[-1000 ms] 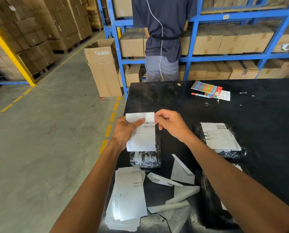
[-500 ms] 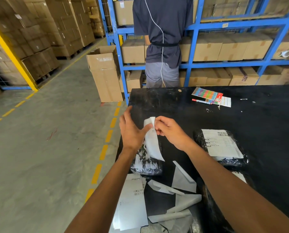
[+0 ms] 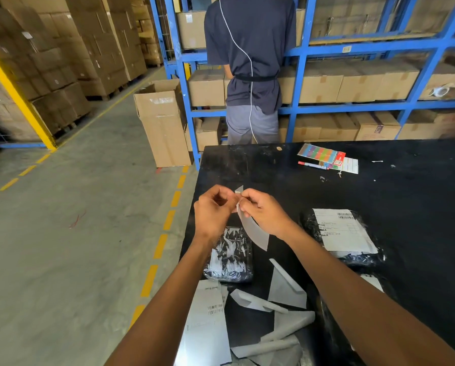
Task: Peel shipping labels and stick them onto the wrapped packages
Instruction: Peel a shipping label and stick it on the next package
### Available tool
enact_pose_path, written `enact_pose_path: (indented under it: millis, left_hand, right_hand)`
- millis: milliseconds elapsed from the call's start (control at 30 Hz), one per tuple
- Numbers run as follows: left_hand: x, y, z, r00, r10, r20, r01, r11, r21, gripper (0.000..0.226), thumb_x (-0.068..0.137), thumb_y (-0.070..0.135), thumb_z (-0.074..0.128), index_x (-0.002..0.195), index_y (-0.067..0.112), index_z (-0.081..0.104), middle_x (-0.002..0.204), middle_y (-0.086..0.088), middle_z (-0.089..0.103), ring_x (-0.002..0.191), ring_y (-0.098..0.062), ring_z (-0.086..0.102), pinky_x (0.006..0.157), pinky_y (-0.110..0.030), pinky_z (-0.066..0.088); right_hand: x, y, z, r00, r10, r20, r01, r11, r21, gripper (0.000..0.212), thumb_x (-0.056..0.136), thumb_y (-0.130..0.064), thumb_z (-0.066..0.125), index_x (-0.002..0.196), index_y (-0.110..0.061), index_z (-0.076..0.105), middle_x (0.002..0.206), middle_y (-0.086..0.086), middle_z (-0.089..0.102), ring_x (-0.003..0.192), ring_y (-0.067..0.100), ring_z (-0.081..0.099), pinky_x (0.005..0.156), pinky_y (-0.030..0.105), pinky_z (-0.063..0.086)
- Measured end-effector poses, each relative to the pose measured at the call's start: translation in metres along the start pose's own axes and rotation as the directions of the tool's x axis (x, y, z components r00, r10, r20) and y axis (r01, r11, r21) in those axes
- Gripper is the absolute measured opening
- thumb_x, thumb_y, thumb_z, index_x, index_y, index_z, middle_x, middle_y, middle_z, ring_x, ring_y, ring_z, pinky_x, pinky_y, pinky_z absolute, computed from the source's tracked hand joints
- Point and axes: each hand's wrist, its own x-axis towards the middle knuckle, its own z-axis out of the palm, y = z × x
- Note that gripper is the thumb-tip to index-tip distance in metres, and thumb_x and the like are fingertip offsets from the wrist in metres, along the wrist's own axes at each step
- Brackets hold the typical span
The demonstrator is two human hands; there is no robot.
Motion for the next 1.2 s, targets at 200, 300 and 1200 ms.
enact_pose_path:
  millis: [200,300,1200]
  left_hand:
    - [0.0,0.001,-0.002,1.0,-0.012,-0.001,0.012,1.0,-0.026,0.009,0.081,0.021,0.076,0.078,0.015,0.069,0.077,-0.009,0.07,0.073,-0.025,0.066,0.077,-0.053,0.059]
    - [0.0,0.002,-0.002,1.0,-0.022,-0.009,0.022,0.999,-0.04,0.008,0.084,0.014,0.074,0.077,0.016,0.07,0.077,-0.008,0.07,0.074,-0.024,0.068,0.078,-0.05,0.06]
    - [0.015,0.018,-0.001,0.925,-0.378,-0.027,0.269,0.706,-0.655,0.015,0.094,0.001,0.056,0.081,0.006,0.061,0.08,-0.01,0.069,0.078,-0.021,0.067,0.077,-0.032,0.061]
  right_hand:
    - [0.002,0.002,0.0,1.0,-0.008,0.009,0.008,1.0,-0.018,0.014,0.098,-0.027,0.053,0.095,-0.02,0.065,0.068,-0.001,0.062,0.067,0.009,0.059,0.071,0.035,0.049]
    - [0.003,0.001,0.0,1.0,-0.012,0.009,0.012,1.0,-0.029,0.013,0.098,-0.024,0.053,0.096,-0.018,0.065,0.07,0.001,0.064,0.069,0.009,0.06,0.071,0.036,0.05]
    - [0.029,-0.005,0.002,0.918,0.156,-0.365,-0.125,0.986,0.109,0.008,0.095,-0.019,0.059,0.094,-0.011,0.057,0.102,0.007,0.066,0.095,0.023,0.067,0.081,0.043,0.059]
